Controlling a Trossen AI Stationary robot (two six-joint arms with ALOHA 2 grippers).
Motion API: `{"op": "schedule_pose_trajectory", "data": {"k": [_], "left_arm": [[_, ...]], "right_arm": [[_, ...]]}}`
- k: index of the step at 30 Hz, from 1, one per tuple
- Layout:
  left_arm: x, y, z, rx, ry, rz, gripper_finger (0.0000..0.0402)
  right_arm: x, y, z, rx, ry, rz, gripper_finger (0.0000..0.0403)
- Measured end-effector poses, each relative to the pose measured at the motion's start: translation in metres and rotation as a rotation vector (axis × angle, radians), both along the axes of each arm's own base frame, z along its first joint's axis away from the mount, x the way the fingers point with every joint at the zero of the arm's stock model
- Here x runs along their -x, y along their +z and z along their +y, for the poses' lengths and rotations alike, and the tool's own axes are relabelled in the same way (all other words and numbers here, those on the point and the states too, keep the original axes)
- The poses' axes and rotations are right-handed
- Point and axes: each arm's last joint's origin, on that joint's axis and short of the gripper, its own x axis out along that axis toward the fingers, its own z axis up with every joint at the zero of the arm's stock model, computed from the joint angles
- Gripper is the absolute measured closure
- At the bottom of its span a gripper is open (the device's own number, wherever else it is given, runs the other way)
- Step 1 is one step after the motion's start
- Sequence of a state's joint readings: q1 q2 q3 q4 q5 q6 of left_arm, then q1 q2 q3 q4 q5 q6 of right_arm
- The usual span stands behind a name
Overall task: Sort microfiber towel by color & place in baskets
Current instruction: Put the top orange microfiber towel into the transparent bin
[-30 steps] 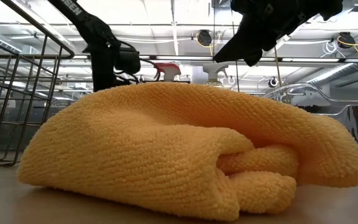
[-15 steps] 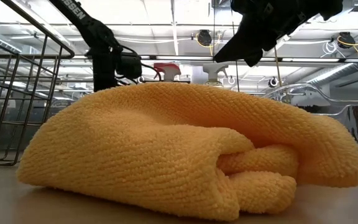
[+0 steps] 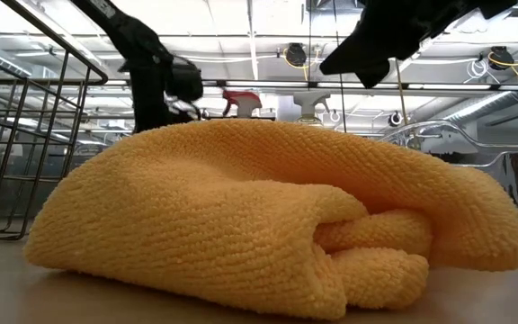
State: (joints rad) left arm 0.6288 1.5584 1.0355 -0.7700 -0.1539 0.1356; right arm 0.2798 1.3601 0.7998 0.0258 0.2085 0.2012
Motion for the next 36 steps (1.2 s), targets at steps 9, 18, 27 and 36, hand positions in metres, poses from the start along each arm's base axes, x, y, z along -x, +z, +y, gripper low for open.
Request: {"op": "schedule_pose_trajectory", "data": {"k": [9, 18, 27, 36], "left_arm": [[0.020, 0.073, -0.044, -0.148, -0.049, -0.265, 0.0390], [0.043, 0.119, -0.091, -0.220, -0.145, -0.505, 0.0390], [0.034, 0.132, -0.119, -0.238, -0.290, -0.635, 0.0390], [0.029, 0.157, -0.138, -0.276, -0.410, -0.768, 0.0391]], "right_arm": [[-0.001, 0.003, 0.000, 0.007, -0.025, -0.034, 0.0403], [-0.007, 0.017, -0.003, 0.041, -0.188, -0.208, 0.0403], [-0.039, 0.005, 0.005, 0.077, -0.171, -0.417, 0.0379], [-0.070, -0.050, -0.021, 0.028, -0.305, -0.368, 0.0266]]}}
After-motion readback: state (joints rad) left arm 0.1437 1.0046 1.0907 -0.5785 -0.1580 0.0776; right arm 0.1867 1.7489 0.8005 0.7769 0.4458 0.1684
